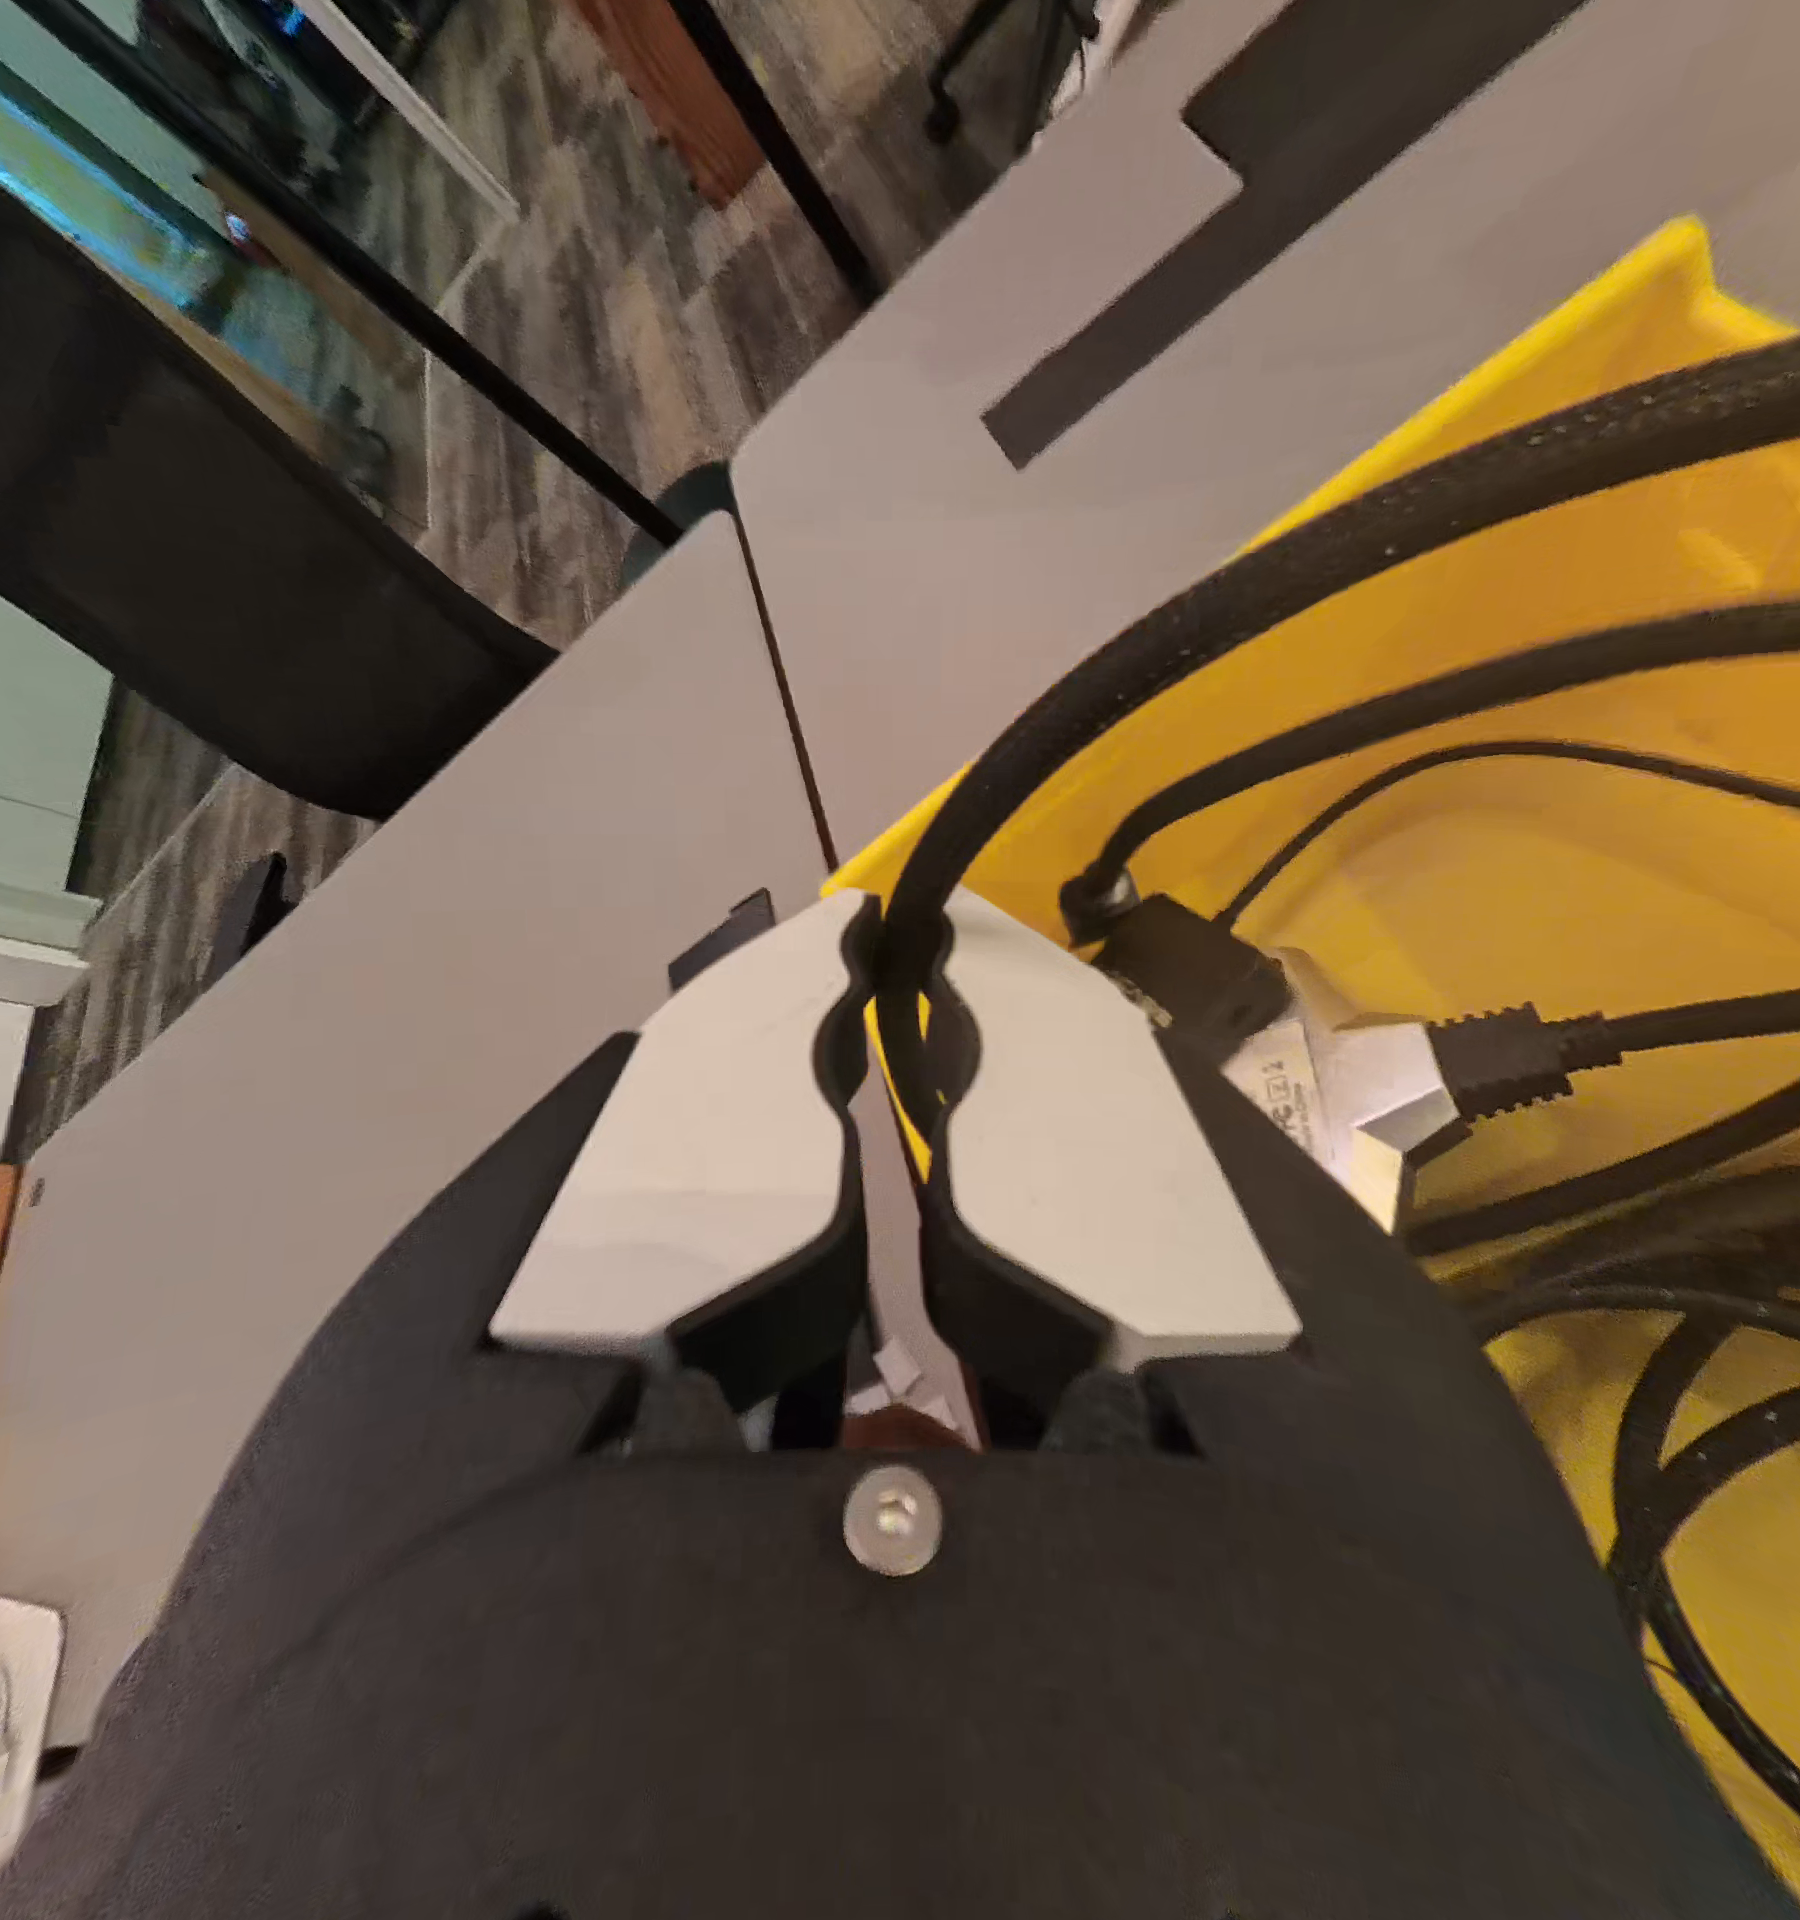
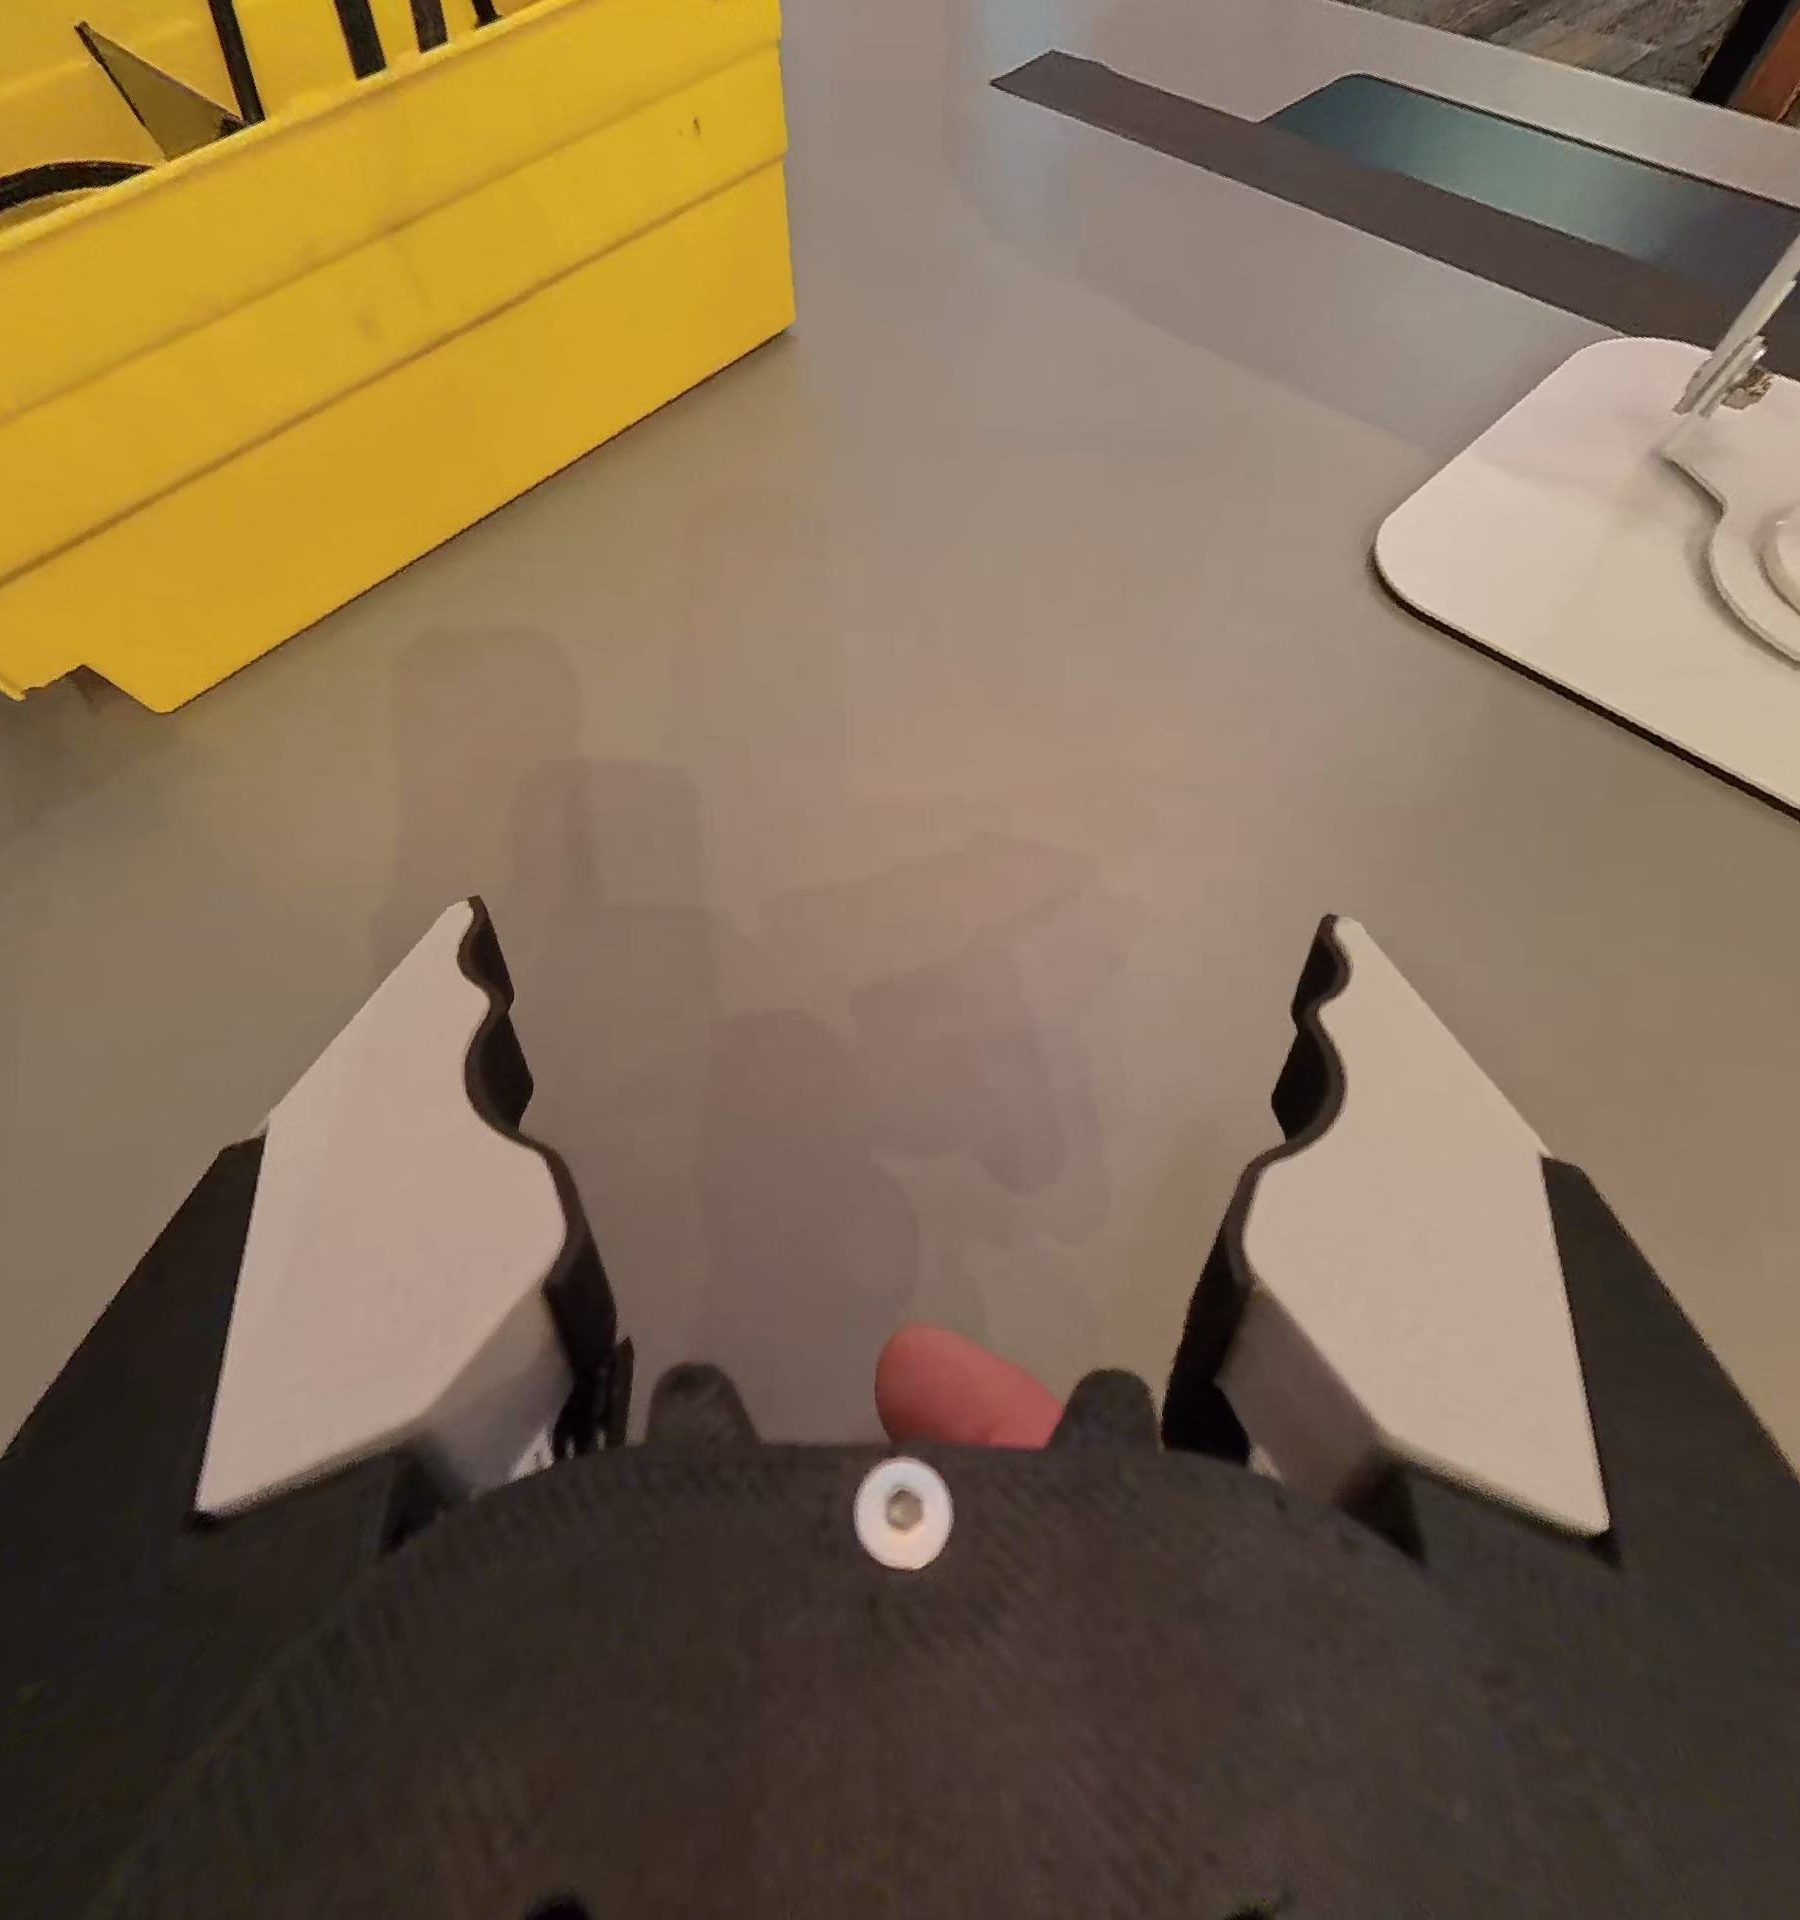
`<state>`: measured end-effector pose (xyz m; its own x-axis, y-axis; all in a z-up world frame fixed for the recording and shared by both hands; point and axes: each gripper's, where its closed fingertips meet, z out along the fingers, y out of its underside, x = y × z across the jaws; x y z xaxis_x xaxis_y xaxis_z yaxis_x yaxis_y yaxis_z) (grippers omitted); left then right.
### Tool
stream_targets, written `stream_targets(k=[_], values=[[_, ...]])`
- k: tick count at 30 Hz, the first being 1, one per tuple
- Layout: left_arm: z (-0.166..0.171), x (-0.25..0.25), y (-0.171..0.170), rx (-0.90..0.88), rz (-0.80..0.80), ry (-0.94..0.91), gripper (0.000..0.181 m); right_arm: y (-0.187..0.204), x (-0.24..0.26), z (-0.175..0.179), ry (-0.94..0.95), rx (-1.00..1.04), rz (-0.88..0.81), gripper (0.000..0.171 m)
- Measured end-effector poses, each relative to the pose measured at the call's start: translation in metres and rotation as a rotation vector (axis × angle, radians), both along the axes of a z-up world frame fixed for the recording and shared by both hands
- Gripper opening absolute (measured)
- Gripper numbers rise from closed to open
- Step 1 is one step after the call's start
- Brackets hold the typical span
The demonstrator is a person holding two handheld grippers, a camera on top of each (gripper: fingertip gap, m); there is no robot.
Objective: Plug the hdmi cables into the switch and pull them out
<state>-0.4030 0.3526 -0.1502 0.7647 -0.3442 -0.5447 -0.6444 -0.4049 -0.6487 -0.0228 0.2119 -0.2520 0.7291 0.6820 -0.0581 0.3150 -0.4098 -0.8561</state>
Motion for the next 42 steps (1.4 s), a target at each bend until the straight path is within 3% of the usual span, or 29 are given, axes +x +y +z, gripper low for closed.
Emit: stream_targets(k=[28, 42], values=[[0.237, -0.004, -0.025, 0.541, 0.113, -0.196, 0.005, -0.012, -0.017, -0.005, 0.050, -0.073, 0.058, 0.146], [0.334, 0.079, -0.023, 0.652, -0.046, -0.164, 0.005, -0.013, -0.019, -0.003, 0.064, -0.078, 0.063, 0.148]])
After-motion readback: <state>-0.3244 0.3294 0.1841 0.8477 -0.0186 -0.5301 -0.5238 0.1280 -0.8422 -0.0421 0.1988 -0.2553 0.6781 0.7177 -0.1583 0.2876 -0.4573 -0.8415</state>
